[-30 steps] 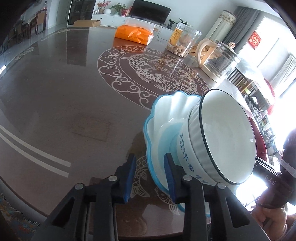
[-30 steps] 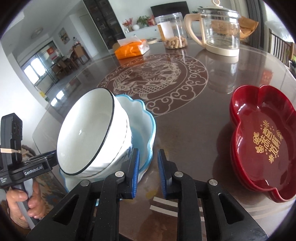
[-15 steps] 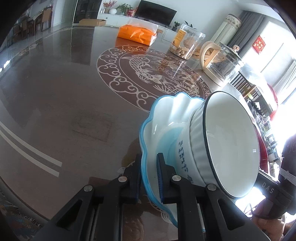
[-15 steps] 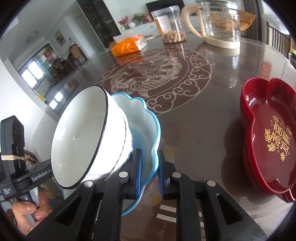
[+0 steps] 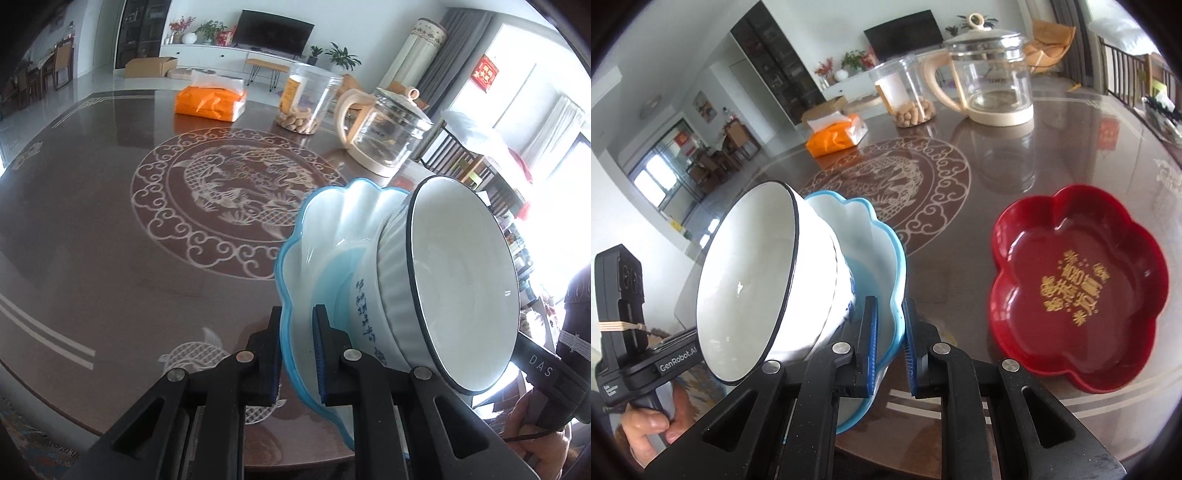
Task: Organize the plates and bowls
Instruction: 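Carry the bowl stack with both grippers onto the red plates and lower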
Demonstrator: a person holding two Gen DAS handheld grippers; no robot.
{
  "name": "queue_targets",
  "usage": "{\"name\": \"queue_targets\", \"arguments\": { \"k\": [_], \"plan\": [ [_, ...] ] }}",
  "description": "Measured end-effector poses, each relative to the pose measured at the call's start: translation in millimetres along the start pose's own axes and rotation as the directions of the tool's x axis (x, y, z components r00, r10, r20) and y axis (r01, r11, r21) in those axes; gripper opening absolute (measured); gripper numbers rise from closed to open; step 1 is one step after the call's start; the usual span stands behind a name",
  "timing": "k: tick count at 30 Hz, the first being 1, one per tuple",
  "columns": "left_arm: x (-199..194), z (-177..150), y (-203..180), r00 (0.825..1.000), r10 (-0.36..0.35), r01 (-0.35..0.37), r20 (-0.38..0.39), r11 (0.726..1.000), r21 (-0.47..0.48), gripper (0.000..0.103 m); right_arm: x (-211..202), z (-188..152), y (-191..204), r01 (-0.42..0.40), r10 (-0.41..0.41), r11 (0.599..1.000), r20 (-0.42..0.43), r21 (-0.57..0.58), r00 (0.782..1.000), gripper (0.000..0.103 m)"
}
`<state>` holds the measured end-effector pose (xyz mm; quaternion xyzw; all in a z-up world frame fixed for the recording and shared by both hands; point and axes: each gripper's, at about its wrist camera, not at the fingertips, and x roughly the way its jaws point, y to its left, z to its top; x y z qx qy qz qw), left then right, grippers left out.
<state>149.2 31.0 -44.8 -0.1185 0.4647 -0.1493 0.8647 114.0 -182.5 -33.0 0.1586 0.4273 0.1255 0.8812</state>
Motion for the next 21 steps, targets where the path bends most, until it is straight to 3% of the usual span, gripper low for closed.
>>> {"name": "queue_targets", "arguments": {
  "k": [11,16,21],
  "plan": [
    [63.7,21.5,-109.2,0.988,-0.135,0.141,-0.069,0.987,0.079,0.014,-66.1,36.4,-85.9,0.165,-0.169,0.985,0.097,0.051,0.981,0.016],
    [95.8,14.6,-137.1,0.985,-0.129,0.141,-0.112,0.984,0.105,0.014,-66.3,41.0,-123.7,0.214,-0.222,0.973,0.100,0.085,0.970,0.016],
    [113.8,3.2,-144.3,0.987,-0.095,0.111,-0.132,0.987,0.116,0.014,-55.5,36.3,-148.4,0.211,-0.222,0.971,0.091,0.114,0.971,0.016]
  ]
}}
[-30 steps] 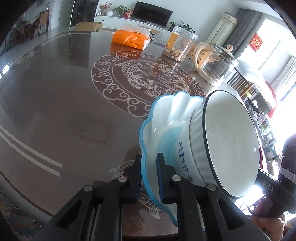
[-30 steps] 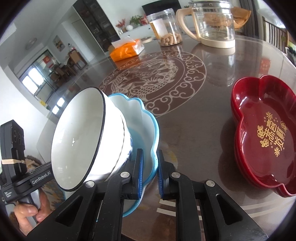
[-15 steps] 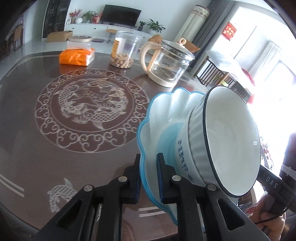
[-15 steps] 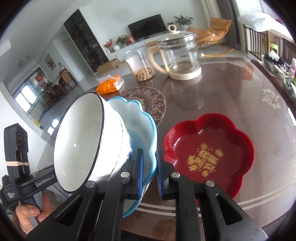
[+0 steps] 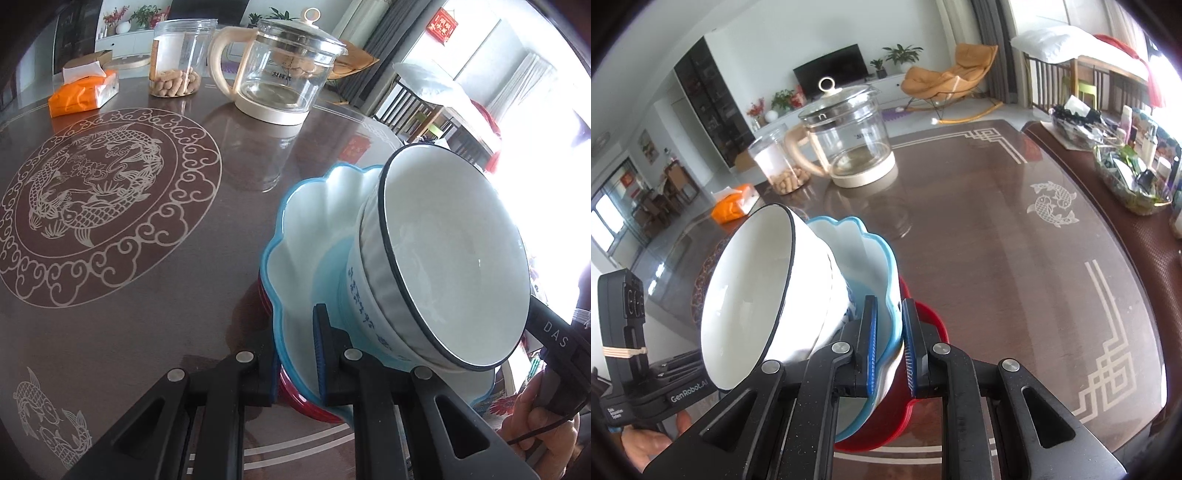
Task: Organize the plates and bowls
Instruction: 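Carry the bowl stack with both grippers onto the red plates and lower, then open both grippers and withdraw from the stacked dishes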
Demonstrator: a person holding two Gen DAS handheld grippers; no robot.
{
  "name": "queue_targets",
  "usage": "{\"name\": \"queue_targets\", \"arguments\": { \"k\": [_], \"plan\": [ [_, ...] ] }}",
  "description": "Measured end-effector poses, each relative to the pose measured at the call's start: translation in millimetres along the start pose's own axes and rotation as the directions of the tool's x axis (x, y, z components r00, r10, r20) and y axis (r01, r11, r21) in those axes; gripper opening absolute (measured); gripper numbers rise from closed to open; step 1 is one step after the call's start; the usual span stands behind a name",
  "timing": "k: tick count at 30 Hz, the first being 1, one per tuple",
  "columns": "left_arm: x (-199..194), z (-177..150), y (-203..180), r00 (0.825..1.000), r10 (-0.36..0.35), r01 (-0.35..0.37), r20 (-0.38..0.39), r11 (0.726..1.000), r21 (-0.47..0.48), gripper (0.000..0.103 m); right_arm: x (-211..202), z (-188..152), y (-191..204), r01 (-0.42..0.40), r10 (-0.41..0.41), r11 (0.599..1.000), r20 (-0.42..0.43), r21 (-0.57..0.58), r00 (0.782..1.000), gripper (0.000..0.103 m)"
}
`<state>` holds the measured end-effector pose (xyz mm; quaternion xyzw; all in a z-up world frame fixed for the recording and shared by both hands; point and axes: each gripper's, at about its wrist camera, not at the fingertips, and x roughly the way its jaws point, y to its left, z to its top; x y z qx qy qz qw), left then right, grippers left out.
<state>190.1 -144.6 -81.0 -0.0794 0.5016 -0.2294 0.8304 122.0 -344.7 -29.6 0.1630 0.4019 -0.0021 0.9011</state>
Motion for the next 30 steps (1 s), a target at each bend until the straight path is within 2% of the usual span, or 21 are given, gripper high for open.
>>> {"name": "queue_targets", "arguments": {
  "k": [9,16,23,25,26,27,28,29,30],
  "plan": [
    [2.5,-0.3,-4.3,0.998,0.062,-0.063,0.026,0.997,0.051,0.014,19.5,-24.2,-20.3,-0.041,0.044,0.996,-0.033,0.075,0.999,0.016],
    [3.7,-4.0,-11.9,0.992,0.109,-0.114,0.056,0.988,0.106,0.014,14.8,-25.2,-18.8,-0.030,0.031,0.998,-0.013,0.060,0.999,0.016],
    [-5.6,-1.9,-9.2,0.988,0.132,-0.141,0.084,0.985,0.100,0.018,17.8,-27.5,-21.0,-0.048,0.049,0.998,-0.010,0.036,0.999,0.016],
    [-10.3,0.1,-5.5,0.986,0.141,-0.149,0.094,0.985,0.091,0.021,17.8,-27.4,-22.9,-0.053,0.053,0.998,-0.010,0.036,0.999,0.021],
    [-12.5,0.8,-2.9,0.984,0.148,-0.156,0.097,0.984,0.085,0.028,17.0,-26.9,-24.7,-0.054,0.054,0.998,-0.006,0.041,0.998,0.021],
    [-14.6,1.8,-0.2,0.982,0.158,-0.166,0.101,0.983,0.076,0.042,16.3,-26.2,-27.5,-0.059,0.059,0.997,-0.002,0.050,0.998,0.022],
    [-17.9,2.3,2.9,0.979,0.171,-0.179,0.112,0.982,0.064,0.050,15.5,-25.6,-30.2,-0.059,0.059,0.997,0.001,0.057,0.998,0.025],
    [-21.6,2.7,5.5,0.975,0.184,-0.192,0.128,0.980,0.054,0.065,15.0,-25.4,-32.6,-0.058,0.058,0.996,0.001,0.061,0.998,0.029],
    [-26.1,2.5,7.9,0.969,0.199,-0.208,0.148,0.977,0.048,0.072,14.5,-25.1,-35.7,-0.057,0.057,0.996,0.002,0.068,0.998,0.033]
  ]
}}
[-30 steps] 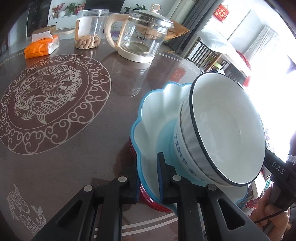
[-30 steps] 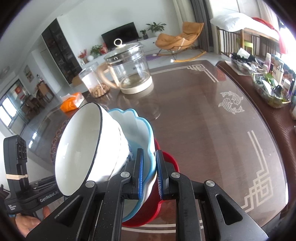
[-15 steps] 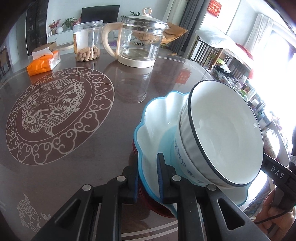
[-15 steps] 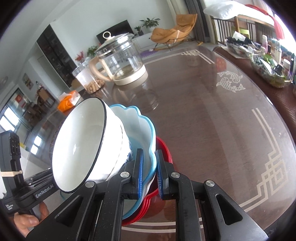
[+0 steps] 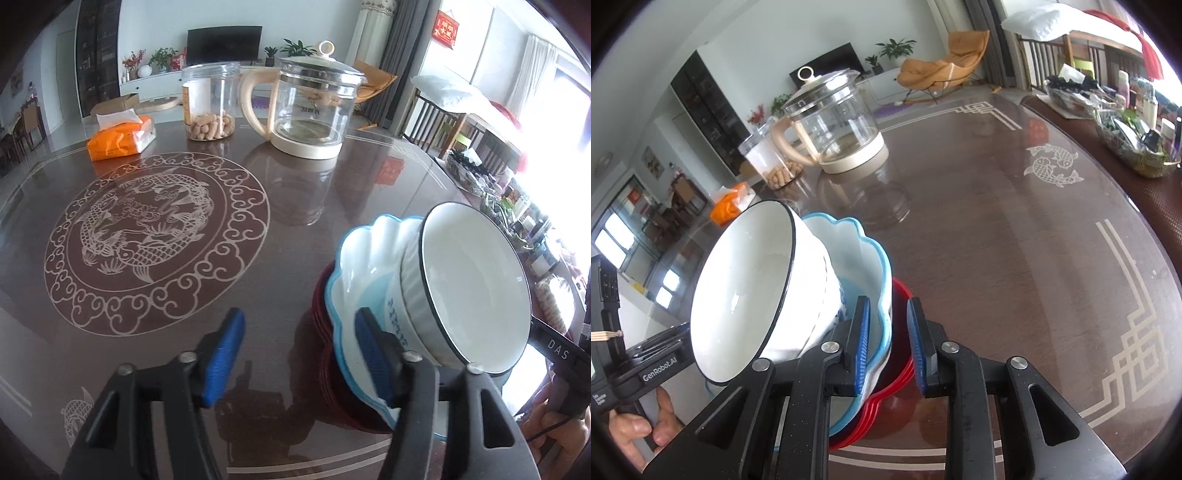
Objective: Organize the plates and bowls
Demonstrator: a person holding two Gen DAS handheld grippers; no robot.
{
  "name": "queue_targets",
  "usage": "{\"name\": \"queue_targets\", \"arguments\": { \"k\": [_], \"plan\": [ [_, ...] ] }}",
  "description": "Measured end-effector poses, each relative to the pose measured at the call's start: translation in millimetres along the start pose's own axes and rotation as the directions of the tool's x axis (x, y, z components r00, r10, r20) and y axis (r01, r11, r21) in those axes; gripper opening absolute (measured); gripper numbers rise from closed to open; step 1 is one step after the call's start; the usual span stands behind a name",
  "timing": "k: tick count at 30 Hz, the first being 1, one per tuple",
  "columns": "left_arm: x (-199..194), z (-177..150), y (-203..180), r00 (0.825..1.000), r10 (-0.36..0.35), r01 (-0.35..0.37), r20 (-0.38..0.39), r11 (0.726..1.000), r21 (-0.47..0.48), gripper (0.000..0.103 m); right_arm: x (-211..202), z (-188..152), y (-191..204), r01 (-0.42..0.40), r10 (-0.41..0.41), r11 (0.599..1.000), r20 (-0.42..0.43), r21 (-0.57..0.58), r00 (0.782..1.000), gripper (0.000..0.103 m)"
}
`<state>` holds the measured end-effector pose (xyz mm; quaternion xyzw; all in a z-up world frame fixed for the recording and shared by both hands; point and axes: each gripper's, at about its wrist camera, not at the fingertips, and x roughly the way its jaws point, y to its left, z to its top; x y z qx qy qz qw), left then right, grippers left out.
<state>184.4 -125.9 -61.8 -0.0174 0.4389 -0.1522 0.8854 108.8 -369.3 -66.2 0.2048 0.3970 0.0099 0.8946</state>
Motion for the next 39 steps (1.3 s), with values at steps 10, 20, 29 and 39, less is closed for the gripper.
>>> {"name": "queue_targets", "arguments": {
  "k": [10,20,29,39],
  "plan": [
    [-57.1,-9.8,0.1,0.979,0.163,-0.177,0.121,0.977,0.119,0.087,-49.7,5.3,-7.7,0.045,-0.048,0.999,0.122,0.027,0.991,0.065],
    [-131.8,-37.0,-8.0,0.986,0.087,-0.103,0.141,0.989,0.110,0.103,-150.7,-24.5,49.9,0.292,-0.241,0.935,0.246,-0.201,0.939,0.074],
    [-169.5,-58.3,12.0,0.981,0.166,-0.167,0.097,0.986,0.009,0.103,-245.5,-32.2,79.8,0.425,-0.320,0.869,0.369,-0.252,0.873,0.079],
    [-201.4,-84.9,-4.6,0.981,0.154,-0.167,0.122,0.980,0.105,0.103,-214.5,-93.9,100.1,0.194,-0.166,0.970,0.180,-0.149,0.970,0.079]
  ]
}}
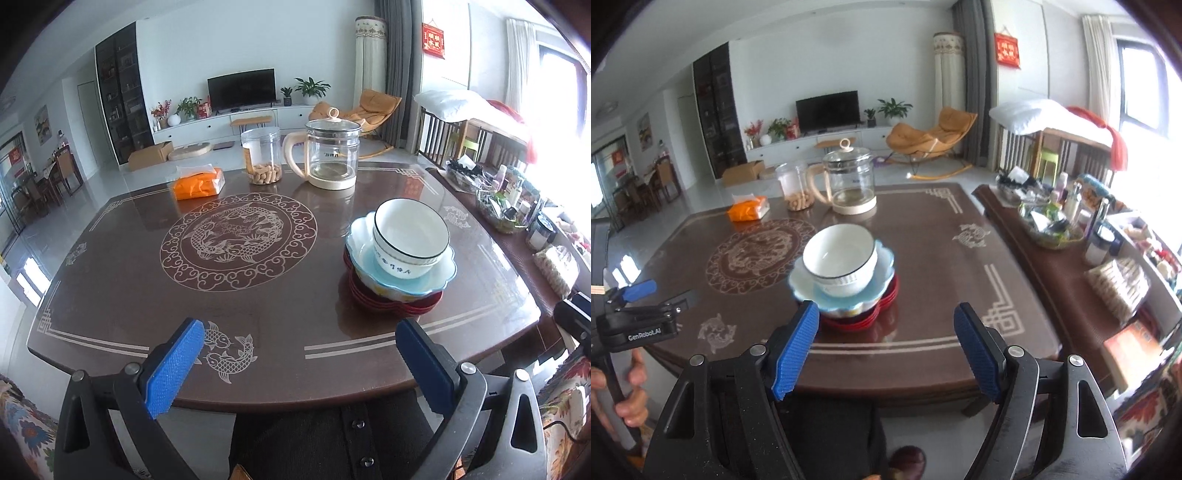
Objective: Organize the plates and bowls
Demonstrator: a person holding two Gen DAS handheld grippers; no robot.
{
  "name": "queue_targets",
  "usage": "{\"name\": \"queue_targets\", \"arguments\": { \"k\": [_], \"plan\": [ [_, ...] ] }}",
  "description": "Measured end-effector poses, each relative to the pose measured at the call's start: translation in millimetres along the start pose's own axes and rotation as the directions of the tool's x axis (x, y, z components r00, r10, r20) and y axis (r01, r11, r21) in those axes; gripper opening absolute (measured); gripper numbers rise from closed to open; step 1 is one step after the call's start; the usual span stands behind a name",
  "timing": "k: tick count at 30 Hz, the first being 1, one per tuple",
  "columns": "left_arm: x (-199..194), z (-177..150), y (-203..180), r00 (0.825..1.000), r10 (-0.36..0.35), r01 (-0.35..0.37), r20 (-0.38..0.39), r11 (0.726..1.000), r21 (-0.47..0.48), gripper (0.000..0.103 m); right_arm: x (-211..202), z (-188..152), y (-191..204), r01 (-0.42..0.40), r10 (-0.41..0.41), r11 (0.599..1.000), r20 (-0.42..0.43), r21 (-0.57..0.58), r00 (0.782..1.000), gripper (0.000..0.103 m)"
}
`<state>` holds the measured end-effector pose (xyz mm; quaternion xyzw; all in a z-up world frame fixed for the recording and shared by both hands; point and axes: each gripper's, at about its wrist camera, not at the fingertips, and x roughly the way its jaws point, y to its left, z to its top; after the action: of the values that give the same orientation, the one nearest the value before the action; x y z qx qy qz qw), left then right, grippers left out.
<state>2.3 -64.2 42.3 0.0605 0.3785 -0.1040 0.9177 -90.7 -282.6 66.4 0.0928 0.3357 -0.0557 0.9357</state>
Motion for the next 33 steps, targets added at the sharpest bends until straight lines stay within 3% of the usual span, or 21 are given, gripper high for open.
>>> {"name": "queue_targets", "arguments": {
  "k": [3,7,13,33],
  "plan": [
    [-1.6,-7.5,-6.4,0.999,0.036,-0.036,-0.022,0.999,0.030,0.103,11.9,-20.8,5.6,-0.008,0.012,0.998,-0.052,0.068,0.999,0.079],
    [-8.1,-13.9,-7.3,0.997,0.079,-0.079,-0.005,0.996,0.029,0.103,12.5,-35.2,13.9,0.040,-0.036,0.998,-0.087,0.046,0.996,0.079],
    [-8.1,-13.2,-3.0,0.998,0.048,-0.048,-0.040,0.999,-0.010,0.103,-0.1,-36.8,22.7,0.053,-0.052,0.999,-0.085,0.012,0.995,0.079],
    [0.0,-12.1,-8.7,0.997,0.038,-0.038,-0.068,0.999,-0.001,0.103,-3.4,-31.1,34.6,0.052,-0.052,0.999,-0.062,-0.006,0.997,0.079]
  ]
}}
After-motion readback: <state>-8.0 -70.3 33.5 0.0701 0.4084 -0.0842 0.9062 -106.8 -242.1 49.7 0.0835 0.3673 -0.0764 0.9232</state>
